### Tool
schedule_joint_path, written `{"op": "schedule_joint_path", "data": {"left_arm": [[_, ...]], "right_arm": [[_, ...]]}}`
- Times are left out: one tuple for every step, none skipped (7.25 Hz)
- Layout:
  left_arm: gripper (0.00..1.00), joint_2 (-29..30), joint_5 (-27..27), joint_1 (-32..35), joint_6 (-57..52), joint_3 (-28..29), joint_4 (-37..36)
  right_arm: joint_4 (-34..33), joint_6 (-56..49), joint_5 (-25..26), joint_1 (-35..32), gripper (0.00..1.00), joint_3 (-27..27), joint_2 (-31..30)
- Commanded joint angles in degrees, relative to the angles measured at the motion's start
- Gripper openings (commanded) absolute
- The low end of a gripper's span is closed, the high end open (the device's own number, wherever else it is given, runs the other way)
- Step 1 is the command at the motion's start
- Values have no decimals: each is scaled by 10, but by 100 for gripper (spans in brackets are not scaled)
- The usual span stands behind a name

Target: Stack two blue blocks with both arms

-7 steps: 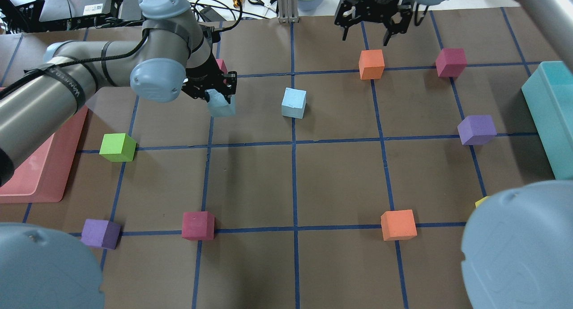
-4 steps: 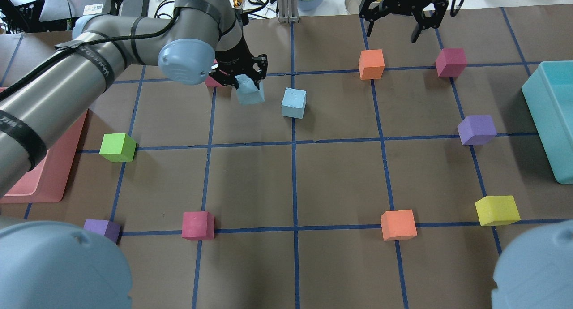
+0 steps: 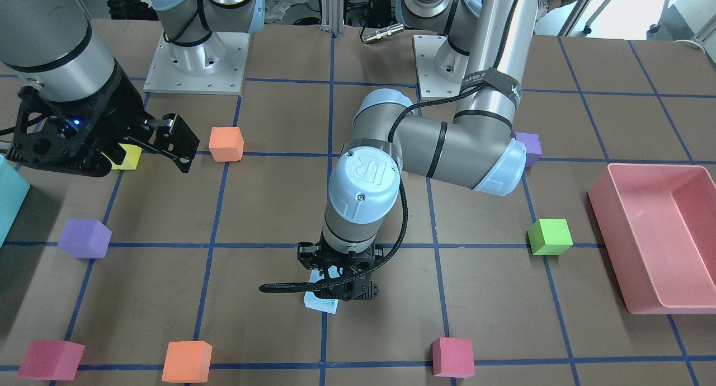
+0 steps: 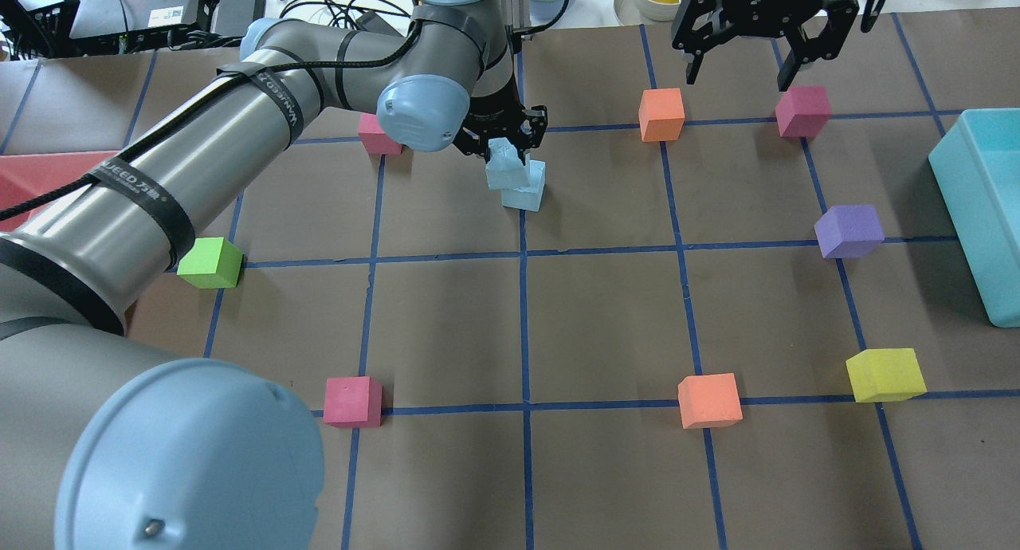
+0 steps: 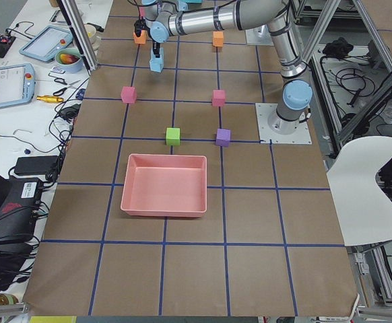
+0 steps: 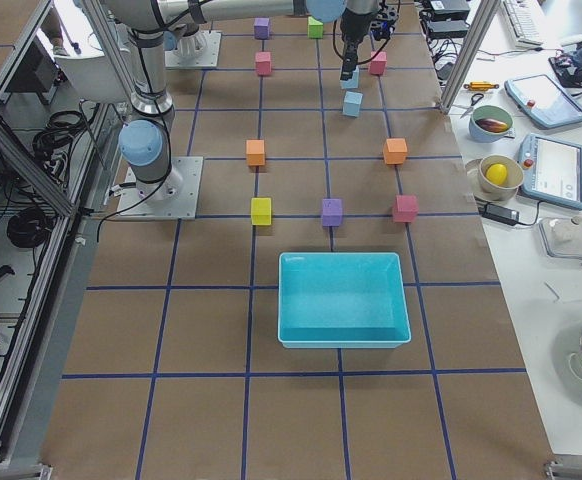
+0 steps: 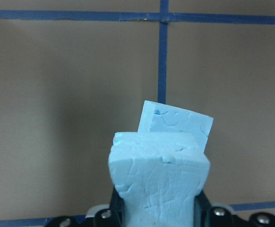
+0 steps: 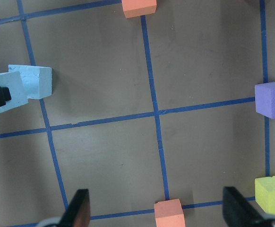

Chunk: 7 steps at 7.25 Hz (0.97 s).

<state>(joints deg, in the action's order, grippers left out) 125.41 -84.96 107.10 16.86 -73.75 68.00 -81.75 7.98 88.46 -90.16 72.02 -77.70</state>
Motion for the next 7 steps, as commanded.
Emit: {"op": "schedule_joint_path", "data": {"left_arm": [[0, 22, -2, 7, 1, 26, 7], [0, 26, -13, 13, 1, 26, 6], [0, 31, -14, 19, 2, 26, 5], [31, 35, -15, 20, 2, 26, -1], [70, 41, -16, 20, 1, 26, -6], [100, 41, -16, 20, -2, 23, -6], [100, 39, -16, 20, -3, 24, -6]], "right_arm": [[3, -11, 26, -2, 100, 6, -5], [2, -15, 30, -2, 100, 13, -5], [2, -15, 26, -4, 100, 17, -10], [2, -18, 29, -3, 100, 21, -11], [1, -19, 29, -4, 100, 30, -10], [-4, -18, 20, -4, 100, 41, -9], [-5, -21, 20, -1, 100, 44, -10]]}}
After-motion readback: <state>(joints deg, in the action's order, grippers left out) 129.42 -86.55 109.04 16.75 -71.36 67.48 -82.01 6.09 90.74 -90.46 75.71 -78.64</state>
